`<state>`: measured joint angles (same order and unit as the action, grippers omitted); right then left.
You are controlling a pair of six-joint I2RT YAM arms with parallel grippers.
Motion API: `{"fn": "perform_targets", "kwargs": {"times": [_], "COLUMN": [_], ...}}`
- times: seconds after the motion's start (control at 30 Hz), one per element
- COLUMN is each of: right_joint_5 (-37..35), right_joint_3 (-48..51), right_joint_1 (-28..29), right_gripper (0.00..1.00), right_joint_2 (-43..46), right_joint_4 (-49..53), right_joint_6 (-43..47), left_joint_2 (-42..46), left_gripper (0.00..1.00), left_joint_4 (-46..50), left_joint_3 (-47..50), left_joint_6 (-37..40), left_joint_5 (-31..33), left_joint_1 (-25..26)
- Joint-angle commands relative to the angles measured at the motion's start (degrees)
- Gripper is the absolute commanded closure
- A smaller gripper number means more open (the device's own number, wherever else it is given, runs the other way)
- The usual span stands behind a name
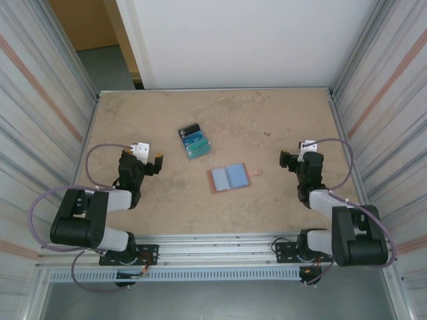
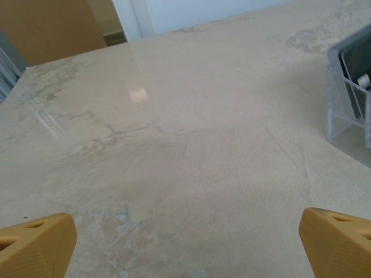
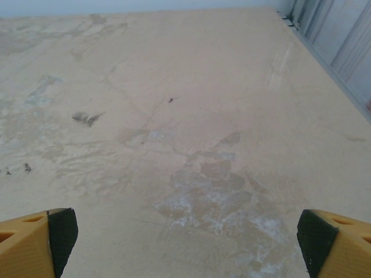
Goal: Take the credit cards out of the card holder
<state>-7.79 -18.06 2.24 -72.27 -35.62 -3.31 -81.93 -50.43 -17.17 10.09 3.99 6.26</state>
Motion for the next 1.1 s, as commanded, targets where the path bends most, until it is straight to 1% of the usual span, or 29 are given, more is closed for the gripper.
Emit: {"fn": "perform_targets", "kwargs": {"times": [0.0, 0.03, 0.07, 0.1, 0.13, 0.17, 0.2, 0.23, 0.3, 0.37, 0.5, 0.57, 0.6, 0.67, 0.77, 1.07], "right_joint_5": [4.51, 4.75, 5.04, 5.48, 6.06, 6.32, 6.76, 7.38, 8.20, 10.38, 12.78, 15.63, 16.64, 15.91, 12.98, 12.98], "right_joint_3": [-1.07, -1.32, -1.47, -1.46, -1.47, -1.29, -1.20, -1.15, -1.27, -0.67, -0.38, -3.30, -4.61, -4.65, -5.31, -5.18], "right_joint_1": [-0.23, -0.29, -0.38, -0.38, -0.53, -0.50, -0.62, -0.85, -1.63, -2.68, -3.77, -5.37, -6.55, -7.47, -6.16, -6.23], "right_gripper": [0.01, 0.01, 0.01, 0.01, 0.01, 0.01, 0.01, 0.01, 0.01, 0.01, 0.01, 0.01, 0.01, 0.01, 0.01, 0.01], "right_joint_2": [-3.55, -4.63, -5.52, -6.42, -7.38, -8.09, -8.90, -9.66, -10.43, -11.29, -16.51, -15.44, -16.51, -16.00, -16.21, -16.15], "right_joint_4": [-6.85, -7.34, -7.93, -8.62, -9.41, -10.38, -11.39, -12.21, -12.66, -14.46, -21.23, -13.03, -12.27, -11.30, -10.42, -10.53], "right_joint_6": [1.80, 2.08, 2.27, 2.42, 2.63, 2.85, 3.06, 3.22, 2.55, 1.97, 1.67, 0.73, -0.44, -1.81, -1.36, -1.48], "left_joint_2": [-5.62, -5.13, -3.42, -3.73, -4.87, -4.95, -4.54, -4.67, -5.03, -4.89, -4.82, -4.81, -4.75, -4.80, -4.69, -4.65], "left_gripper": [0.01, 0.01, 0.01, 0.01, 0.01, 0.01, 0.01, 0.01, 0.01, 0.01, 0.01, 0.01, 0.01, 0.01, 0.01, 0.01], "left_joint_4": [-10.99, -8.18, -2.70, -1.82, -2.86, -1.21, 3.23, 5.28, 5.11, 5.29, 5.41, 5.35, 5.43, 5.35, 5.35, 5.35], "left_joint_3": [0.85, -0.13, -1.36, -2.05, -2.54, -3.52, -5.29, -6.46, -6.68, -6.62, -6.65, -6.55, -6.56, -6.50, -6.56, -6.47], "left_joint_6": [-0.38, -0.75, -1.39, -1.23, -1.58, -2.18, -3.17, -4.62, -5.97, -5.82, -5.91, -5.81, -5.82, -5.85, -5.86, -5.78], "left_joint_5": [-4.22, -3.85, -4.61, -6.09, -5.42, -5.52, -7.10, -9.83, -11.69, -11.43, -11.25, -11.28, -11.20, -11.20, -11.15, -11.10], "left_joint_1": [-1.09, -1.14, -1.44, -1.88, -2.07, -2.65, -3.59, -5.44, -7.09, -6.96, -6.87, -6.79, -6.84, -6.78, -6.75, -6.70]}}
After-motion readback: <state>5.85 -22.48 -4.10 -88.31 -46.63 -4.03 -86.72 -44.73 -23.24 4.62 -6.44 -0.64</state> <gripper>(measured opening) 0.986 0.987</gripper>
